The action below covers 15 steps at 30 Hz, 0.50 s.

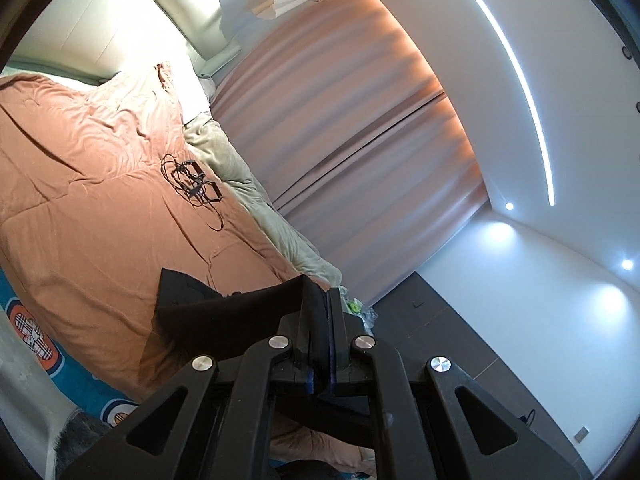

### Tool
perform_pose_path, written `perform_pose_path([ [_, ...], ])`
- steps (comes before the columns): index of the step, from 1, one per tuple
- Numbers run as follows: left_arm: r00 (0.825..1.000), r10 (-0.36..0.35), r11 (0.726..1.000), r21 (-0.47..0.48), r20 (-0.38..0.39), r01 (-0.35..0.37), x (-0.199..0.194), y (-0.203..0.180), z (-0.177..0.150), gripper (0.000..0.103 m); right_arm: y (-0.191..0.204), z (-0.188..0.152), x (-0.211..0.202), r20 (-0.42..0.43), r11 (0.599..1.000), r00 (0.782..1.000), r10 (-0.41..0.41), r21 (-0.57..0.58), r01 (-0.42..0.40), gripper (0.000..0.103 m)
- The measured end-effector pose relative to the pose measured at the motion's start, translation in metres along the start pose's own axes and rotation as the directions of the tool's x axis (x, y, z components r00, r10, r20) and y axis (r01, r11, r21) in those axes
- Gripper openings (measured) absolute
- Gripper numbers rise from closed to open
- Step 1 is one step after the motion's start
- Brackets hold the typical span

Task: Fold large clothes
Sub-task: 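Grasp the jacket strip's end with the left tool while the right tool grasps beside it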

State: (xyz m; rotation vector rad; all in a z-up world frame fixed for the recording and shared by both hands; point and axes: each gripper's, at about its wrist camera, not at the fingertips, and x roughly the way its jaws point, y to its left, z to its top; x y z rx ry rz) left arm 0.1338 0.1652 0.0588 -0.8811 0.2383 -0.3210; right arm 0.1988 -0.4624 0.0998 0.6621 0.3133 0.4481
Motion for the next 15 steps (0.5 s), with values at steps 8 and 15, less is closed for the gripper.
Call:
perform_pose_path([
  [8,0.999,0.036,0.999,0.007,-0.027,-0.036,0.048,0.005,0.017,0.007,-0.021,0.017,0.038,-0.023,0.999,0.999,-0.037,0.010,0.037,0.003],
  [15,0.995,0.080,0.996,0.037,-0.056,-0.078,0.125,0.012,0.047,0.007,-0.039,0.049,0.099,-0.044,0.997,0.996,-0.073,0.003,0.073,0.003],
])
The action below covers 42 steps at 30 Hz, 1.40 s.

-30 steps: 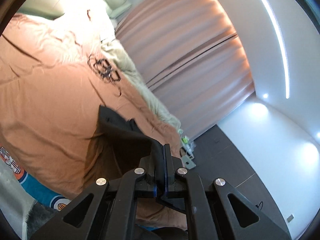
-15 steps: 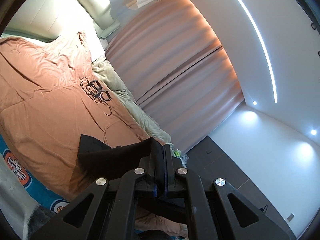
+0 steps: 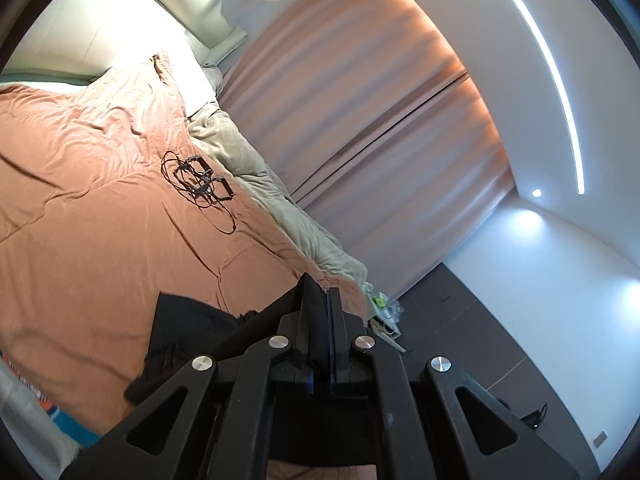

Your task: Fold large clothes

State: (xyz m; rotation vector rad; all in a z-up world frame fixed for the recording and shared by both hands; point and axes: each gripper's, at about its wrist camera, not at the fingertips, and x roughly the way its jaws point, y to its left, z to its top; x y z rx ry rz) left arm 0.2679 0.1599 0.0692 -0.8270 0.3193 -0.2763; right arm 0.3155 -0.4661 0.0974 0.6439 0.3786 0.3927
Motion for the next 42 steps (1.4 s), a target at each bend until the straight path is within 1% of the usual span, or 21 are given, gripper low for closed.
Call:
perform_pose_path([
  [2,1.000,0.013,1.000,0.011,-0.007,-0.013,0.021,0.002,0.008,0.007,-0.004,0.009,0.020,-0.005,1.000,1.000,-0.017,-0.013,0.017,0.003],
  [7,0.996,0.079,0.997,0.021,-0.050,-0.078,0.087,0.020,0.023,0.007,-0.017,0.021,0.071,-0.030,0.996,0.996,-0.086,-0.027,0.085,0.003],
  [12,0.986,0.132,0.991,0.020,-0.102,-0.130,0.145,0.046,0.025,0.007,-0.047,0.026,0.126,-0.072,0.992,0.989,-0.127,-0.015,0.127,0.003],
  [17,0.974,0.172,0.985,0.013,-0.145,-0.172,0.189,0.070,0.022,0.007,-0.072,0.021,0.168,-0.113,0.985,0.979,-0.170,-0.006,0.170,0.003],
  [21,0.956,0.213,0.976,0.004,-0.204,-0.217,0.226,0.091,0.011,0.007,-0.094,0.011,0.193,-0.151,0.974,0.963,-0.223,-0.004,0.225,0.003],
  [22,0.952,0.217,0.975,-0.004,-0.217,-0.223,0.233,0.096,0.008,0.007,-0.098,0.007,0.198,-0.161,0.971,0.958,-0.238,-0.007,0.240,0.004],
  [24,0.941,0.216,0.972,-0.033,-0.259,-0.233,0.248,0.109,0.000,0.007,-0.107,0.001,0.207,-0.177,0.961,0.946,-0.272,-0.006,0.275,0.009],
  [25,0.936,0.210,0.972,-0.046,-0.282,-0.232,0.255,0.114,-0.003,0.011,-0.112,-0.002,0.211,-0.187,0.956,0.939,-0.288,-0.002,0.293,0.024],
  [26,0.929,0.205,0.971,-0.056,-0.309,-0.233,0.262,0.118,-0.007,0.014,-0.116,-0.003,0.213,-0.196,0.951,0.933,-0.302,0.006,0.310,0.049],
  [27,0.924,0.189,0.972,-0.068,-0.334,-0.224,0.269,0.122,-0.011,0.021,-0.122,-0.005,0.215,-0.196,0.946,0.929,-0.313,0.024,0.323,0.062],
  [28,0.924,0.178,0.974,-0.070,-0.339,-0.213,0.272,0.123,-0.014,0.037,-0.125,-0.006,0.214,-0.185,0.944,0.931,-0.315,0.038,0.327,0.078],
  [29,0.924,0.175,0.976,-0.066,-0.339,-0.209,0.274,0.123,-0.015,0.067,-0.127,-0.006,0.214,-0.177,0.944,0.933,-0.315,0.043,0.327,0.082],
  [30,0.927,0.180,0.976,-0.061,-0.331,-0.211,0.274,0.122,-0.016,0.083,-0.127,-0.007,0.214,-0.176,0.945,0.933,-0.313,0.041,0.325,0.083],
  [31,0.935,0.181,0.976,-0.061,-0.307,-0.209,0.271,0.121,-0.016,0.101,-0.127,-0.007,0.215,-0.182,0.946,0.932,-0.313,0.034,0.324,0.083],
  [33,0.946,0.180,0.978,-0.056,-0.269,-0.202,0.265,0.117,-0.014,0.103,-0.127,-0.012,0.217,-0.201,0.943,0.925,-0.323,0.015,0.333,0.083],
  [37,0.928,0.240,0.967,-0.016,-0.284,-0.255,0.258,0.119,-0.015,0.103,-0.129,-0.020,0.219,-0.230,0.935,0.909,-0.348,-0.016,0.354,0.083],
  [38,0.923,0.259,0.963,-0.002,-0.285,-0.271,0.254,0.120,-0.015,0.103,-0.129,-0.024,0.217,-0.235,0.928,0.899,-0.369,-0.038,0.371,0.083],
  [39,0.910,0.300,0.952,0.029,-0.287,-0.304,0.249,0.123,-0.018,0.103,-0.130,-0.025,0.218,-0.237,0.922,0.892,-0.384,-0.051,0.384,0.083],
  [41,0.887,0.355,0.934,0.082,-0.295,-0.347,0.244,0.126,-0.024,0.102,-0.133,-0.032,0.215,-0.250,0.902,0.867,-0.431,-0.091,0.422,0.083],
  [42,0.870,0.388,0.922,0.113,-0.306,-0.371,0.241,0.129,-0.029,0.102,-0.136,-0.035,0.214,-0.258,0.894,0.857,-0.447,-0.107,0.434,0.083],
])
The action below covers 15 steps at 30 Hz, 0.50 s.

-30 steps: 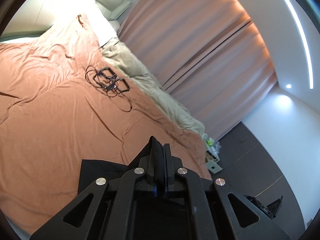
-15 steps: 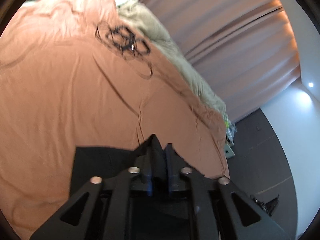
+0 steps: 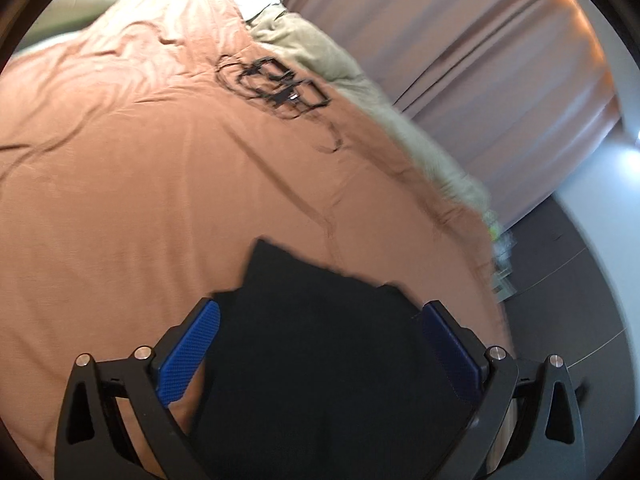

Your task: Fold large clothes

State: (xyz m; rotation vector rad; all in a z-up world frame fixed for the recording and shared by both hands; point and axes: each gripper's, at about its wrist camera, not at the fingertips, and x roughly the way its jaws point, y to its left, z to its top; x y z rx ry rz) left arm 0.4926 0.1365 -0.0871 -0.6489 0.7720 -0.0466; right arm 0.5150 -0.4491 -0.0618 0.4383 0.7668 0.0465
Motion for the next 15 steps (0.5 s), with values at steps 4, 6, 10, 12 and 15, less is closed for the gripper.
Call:
perform_pose_path([
  [4,0.995,0.085,0.996,0.033,-0.051,-0.083,-0.001,0.018,-0.024,0.091,-0.012,-0.020,0.003,-0.063,0.998,0.997,-0.044,-0.043,0.042,0.083],
  [6,0.992,0.106,0.994,0.021,-0.071,-0.104,-0.005,0.029,-0.037,0.087,-0.015,-0.031,0.004,-0.097,0.995,0.993,-0.073,-0.072,0.066,0.083],
  [10,0.987,0.123,0.992,-0.009,-0.104,-0.125,-0.012,0.050,-0.065,0.080,-0.023,-0.054,0.006,-0.146,0.983,0.977,-0.155,-0.124,0.138,0.083],
  [12,0.982,0.138,0.990,-0.007,-0.127,-0.140,-0.013,0.056,-0.077,0.079,-0.028,-0.065,0.008,-0.177,0.979,0.968,-0.179,-0.132,0.157,0.083],
  [15,0.974,0.166,0.986,0.000,-0.156,-0.168,-0.015,0.063,-0.097,0.077,-0.040,-0.082,0.012,-0.217,0.969,0.950,-0.226,-0.146,0.197,0.083],
])
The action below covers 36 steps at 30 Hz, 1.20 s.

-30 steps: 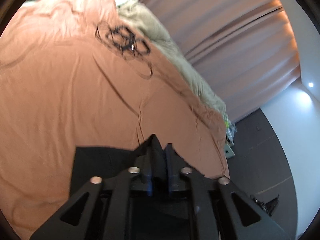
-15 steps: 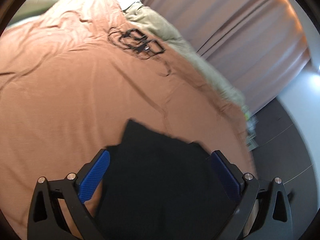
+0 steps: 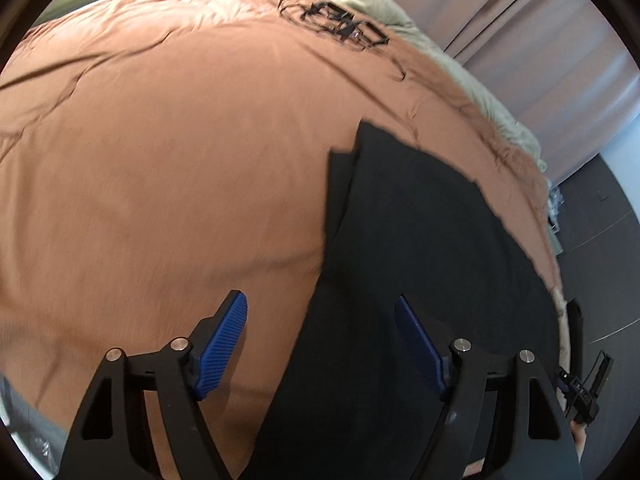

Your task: Fold large clothes

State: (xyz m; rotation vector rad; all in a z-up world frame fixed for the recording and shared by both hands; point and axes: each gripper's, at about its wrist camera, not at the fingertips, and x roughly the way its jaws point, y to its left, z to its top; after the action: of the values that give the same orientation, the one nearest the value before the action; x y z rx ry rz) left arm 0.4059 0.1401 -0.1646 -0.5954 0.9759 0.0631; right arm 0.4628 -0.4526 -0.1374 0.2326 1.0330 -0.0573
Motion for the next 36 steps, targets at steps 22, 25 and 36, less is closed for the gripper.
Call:
perform_pose_path([
  [22,0.978,-0.210,0.960,-0.193,-0.009,0.205,-0.010,0.031,-0.061,0.052,0.046,-0.069,-0.082,0.056,0.997,0.996,0.072,-0.038,-0.070,0.067],
  [25,0.974,-0.228,0.953,-0.206,0.000,0.223,-0.002,0.026,-0.054,0.047,0.085,-0.075,-0.081,0.025,0.983,0.988,0.154,-0.104,-0.151,0.060],
  [36,0.970,-0.240,0.951,-0.194,0.036,0.242,-0.005,0.016,-0.051,0.025,0.216,-0.095,-0.038,-0.130,0.904,0.954,0.271,-0.306,-0.299,0.048],
])
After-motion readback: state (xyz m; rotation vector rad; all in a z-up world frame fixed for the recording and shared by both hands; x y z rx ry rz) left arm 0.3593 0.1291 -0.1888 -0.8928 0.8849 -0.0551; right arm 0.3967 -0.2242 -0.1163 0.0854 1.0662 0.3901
